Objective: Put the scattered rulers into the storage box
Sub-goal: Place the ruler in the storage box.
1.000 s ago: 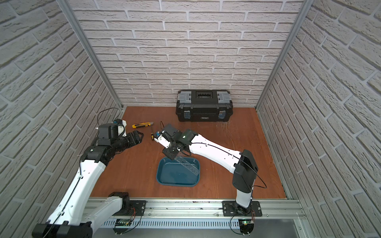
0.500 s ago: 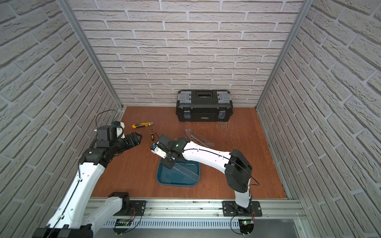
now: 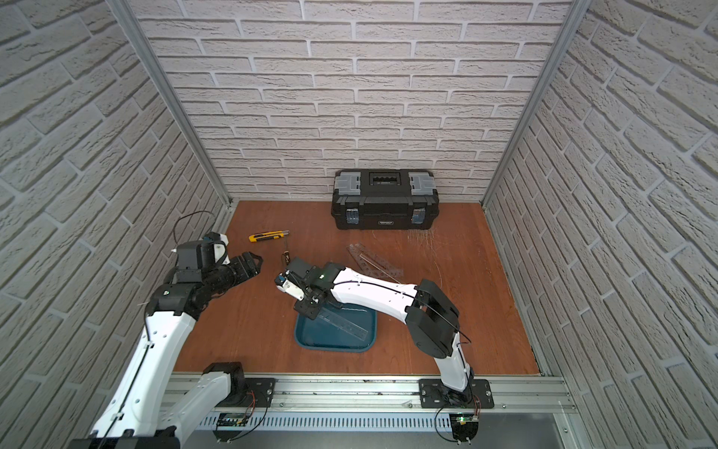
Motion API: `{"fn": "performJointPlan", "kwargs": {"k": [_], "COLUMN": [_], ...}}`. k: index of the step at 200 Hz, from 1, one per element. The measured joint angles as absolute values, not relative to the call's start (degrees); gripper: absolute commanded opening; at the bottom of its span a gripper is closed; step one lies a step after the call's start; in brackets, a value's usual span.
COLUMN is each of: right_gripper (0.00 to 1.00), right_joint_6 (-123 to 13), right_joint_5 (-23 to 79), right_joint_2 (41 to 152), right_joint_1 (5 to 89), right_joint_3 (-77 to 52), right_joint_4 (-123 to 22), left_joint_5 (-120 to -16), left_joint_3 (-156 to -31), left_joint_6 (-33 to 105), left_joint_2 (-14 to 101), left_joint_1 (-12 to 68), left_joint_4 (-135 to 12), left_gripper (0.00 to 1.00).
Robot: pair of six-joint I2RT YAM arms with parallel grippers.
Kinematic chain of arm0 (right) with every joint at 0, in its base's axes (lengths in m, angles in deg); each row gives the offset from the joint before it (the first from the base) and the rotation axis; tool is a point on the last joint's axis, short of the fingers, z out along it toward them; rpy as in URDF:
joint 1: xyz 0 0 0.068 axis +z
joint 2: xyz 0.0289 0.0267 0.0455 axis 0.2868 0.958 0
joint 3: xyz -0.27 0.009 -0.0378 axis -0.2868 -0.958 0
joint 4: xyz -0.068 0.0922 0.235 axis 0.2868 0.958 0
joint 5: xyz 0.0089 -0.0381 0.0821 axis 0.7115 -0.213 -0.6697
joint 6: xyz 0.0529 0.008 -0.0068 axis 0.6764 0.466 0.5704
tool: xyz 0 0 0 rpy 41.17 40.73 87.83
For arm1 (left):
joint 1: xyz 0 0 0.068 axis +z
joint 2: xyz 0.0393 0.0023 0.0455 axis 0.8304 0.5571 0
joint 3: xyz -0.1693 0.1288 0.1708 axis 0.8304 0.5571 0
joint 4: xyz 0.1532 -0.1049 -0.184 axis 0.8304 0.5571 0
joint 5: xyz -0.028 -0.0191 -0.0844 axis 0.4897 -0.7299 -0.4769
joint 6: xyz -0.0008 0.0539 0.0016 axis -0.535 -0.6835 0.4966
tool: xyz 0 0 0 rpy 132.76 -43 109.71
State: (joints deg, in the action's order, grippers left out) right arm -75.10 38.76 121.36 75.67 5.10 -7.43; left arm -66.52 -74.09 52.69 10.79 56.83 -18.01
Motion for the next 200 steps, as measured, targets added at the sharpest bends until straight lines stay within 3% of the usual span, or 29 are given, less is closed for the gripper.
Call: {"fn": "performJointPlan", "kwargs": {"k": [85, 125, 175, 200], "right_gripper": [0.26, 0.32, 0.61, 0.68], "right_joint_6": [-73.8, -73.5, -73.3, -73.2], "right_joint_5": [39.0, 40.0, 41.1, 41.7], "right_joint_2": [121.0, 121.0, 121.0, 120.3], "right_joint_1": [76.3, 76.3, 76.3, 76.3], "right_joint_3": [-3.1, -3.1, -3.9, -5.1], "right_joint_4": [-10.7, -12.5, -14.3, -14.7], "left_joint_5": [-67.9, -68.4, -68.5, -68.6], "left_joint_3": [-73.2, -73.2, -73.2, -73.2], "left_joint_6": [52.7, 52.7, 52.7, 52.7], "left_joint_2": [10.6, 10.9, 11.0, 11.3], "left_joint_1": [58.1, 58.3, 58.3, 58.3], "left_joint_4": [-17.9, -18.0, -18.1, -18.1], "left_gripper": [0.85, 0.86, 0.85, 0.85]}}
